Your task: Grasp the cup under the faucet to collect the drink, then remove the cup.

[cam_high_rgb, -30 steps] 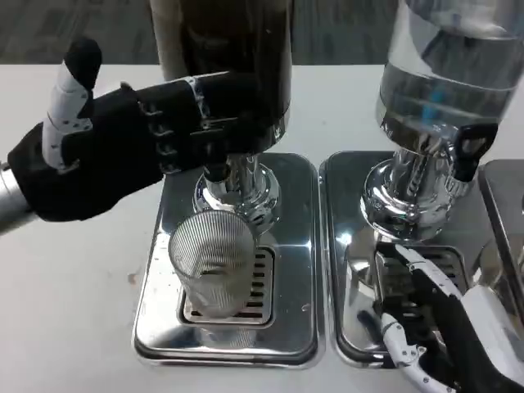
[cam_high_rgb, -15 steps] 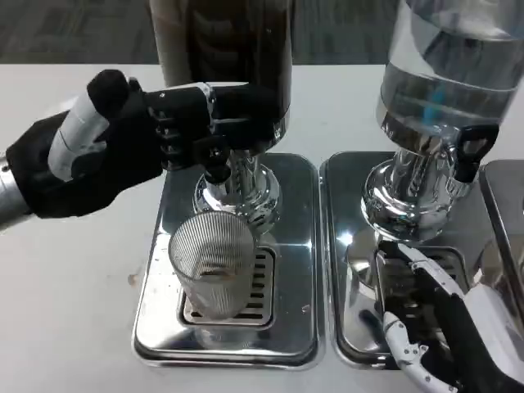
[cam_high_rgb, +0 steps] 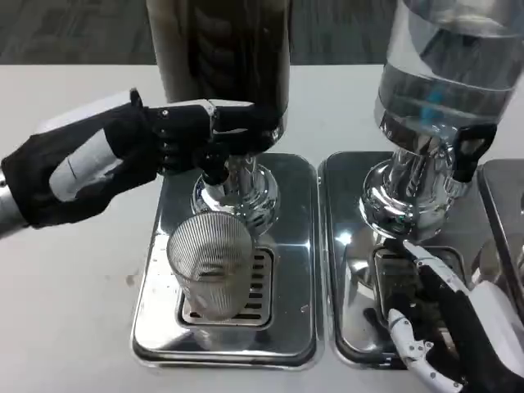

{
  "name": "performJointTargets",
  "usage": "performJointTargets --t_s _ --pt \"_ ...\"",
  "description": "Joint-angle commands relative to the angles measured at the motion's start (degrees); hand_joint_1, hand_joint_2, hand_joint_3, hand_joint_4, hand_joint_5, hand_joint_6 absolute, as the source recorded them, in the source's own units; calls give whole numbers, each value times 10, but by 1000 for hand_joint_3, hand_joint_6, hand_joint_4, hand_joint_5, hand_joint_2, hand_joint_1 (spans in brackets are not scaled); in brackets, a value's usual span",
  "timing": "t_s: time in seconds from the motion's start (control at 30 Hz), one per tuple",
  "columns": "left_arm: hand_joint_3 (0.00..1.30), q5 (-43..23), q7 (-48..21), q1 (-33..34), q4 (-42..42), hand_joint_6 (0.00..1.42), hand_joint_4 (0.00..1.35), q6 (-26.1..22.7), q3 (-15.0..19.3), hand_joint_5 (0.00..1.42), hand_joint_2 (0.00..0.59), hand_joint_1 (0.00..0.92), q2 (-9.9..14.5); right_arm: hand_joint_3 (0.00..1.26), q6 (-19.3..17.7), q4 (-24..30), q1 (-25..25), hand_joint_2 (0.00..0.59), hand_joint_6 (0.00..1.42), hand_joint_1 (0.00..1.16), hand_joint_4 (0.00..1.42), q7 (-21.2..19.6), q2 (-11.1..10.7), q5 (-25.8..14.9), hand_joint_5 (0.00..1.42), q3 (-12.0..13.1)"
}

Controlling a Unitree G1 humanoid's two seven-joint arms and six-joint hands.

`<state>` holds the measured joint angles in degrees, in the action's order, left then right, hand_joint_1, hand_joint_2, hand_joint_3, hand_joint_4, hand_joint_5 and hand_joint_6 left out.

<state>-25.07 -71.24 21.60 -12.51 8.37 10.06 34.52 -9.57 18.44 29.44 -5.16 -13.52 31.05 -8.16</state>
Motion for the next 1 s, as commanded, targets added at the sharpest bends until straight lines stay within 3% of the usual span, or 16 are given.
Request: performJointTargets --t_s 0.03,0.3,0.4,0.63,1.0 --pt "195 19 -3 -24 15 56 86 29 -14 112 48 0 10 156 3 10 3 586 277 495 99 3 0 -5 75 5" --pt "195 36 15 -36 21 56 86 73 -21 112 48 0 15 156 -6 22 2 577 267 498 99 14 -7 -26 84 12" --pt "195 38 21 -40 22 56 86 81 -24 112 48 0 15 156 -7 24 -5 556 266 503 99 31 -9 -55 88 17" --pt "189 37 33 -45 25 56 86 86 -28 112 48 0 16 166 -9 40 -22 389 300 641 119 85 -19 -123 170 22" --pt "186 36 41 -48 23 55 77 93 -31 112 49 0 16 141 4 40 -39 296 293 693 122 128 -27 -167 177 23"
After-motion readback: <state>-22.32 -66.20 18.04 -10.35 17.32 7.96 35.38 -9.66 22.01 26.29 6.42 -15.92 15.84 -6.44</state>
